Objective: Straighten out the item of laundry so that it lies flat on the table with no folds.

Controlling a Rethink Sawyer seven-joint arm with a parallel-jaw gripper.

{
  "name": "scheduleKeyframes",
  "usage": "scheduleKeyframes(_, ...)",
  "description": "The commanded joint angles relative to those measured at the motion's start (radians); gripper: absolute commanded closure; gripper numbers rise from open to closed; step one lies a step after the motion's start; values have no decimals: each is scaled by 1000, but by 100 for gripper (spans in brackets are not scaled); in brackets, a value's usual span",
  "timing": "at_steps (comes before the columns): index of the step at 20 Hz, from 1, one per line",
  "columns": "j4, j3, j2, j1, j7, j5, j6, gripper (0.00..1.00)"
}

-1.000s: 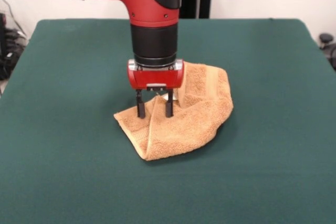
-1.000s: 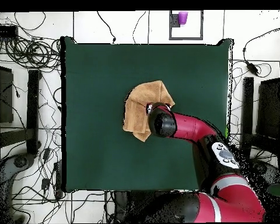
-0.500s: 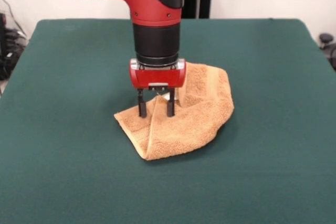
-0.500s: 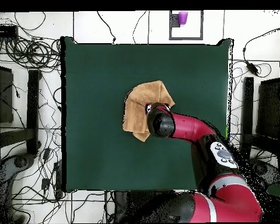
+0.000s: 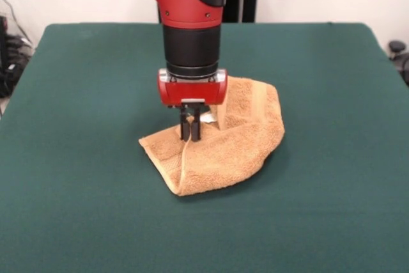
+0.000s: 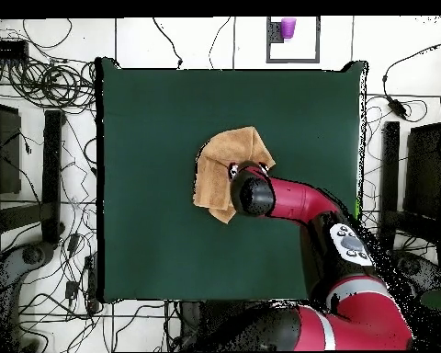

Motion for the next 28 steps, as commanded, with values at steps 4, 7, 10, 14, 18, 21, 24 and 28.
scheduleKeyframes(4, 80, 12, 20, 33, 91, -44, 52, 100)
scheduleKeyframes(7, 82, 16, 17, 32, 92, -42, 53, 100)
scheduleKeyframes(10, 90, 24, 0, 33, 97, -29, 72, 100)
scheduleKeyframes(14, 109, 41, -37, 28, 100, -4, 121, 100)
scheduleKeyframes(18, 97, 34, -64, 45, 97, 15, 185, 100)
scheduleKeyframes(21, 90, 33, -81, 50, 92, 22, 222, 100)
scheduleKeyframes(24, 88, 44, -93, 44, 90, 26, 243, 100)
scheduleKeyframes(28, 80, 57, -104, 41, 98, 38, 278, 100)
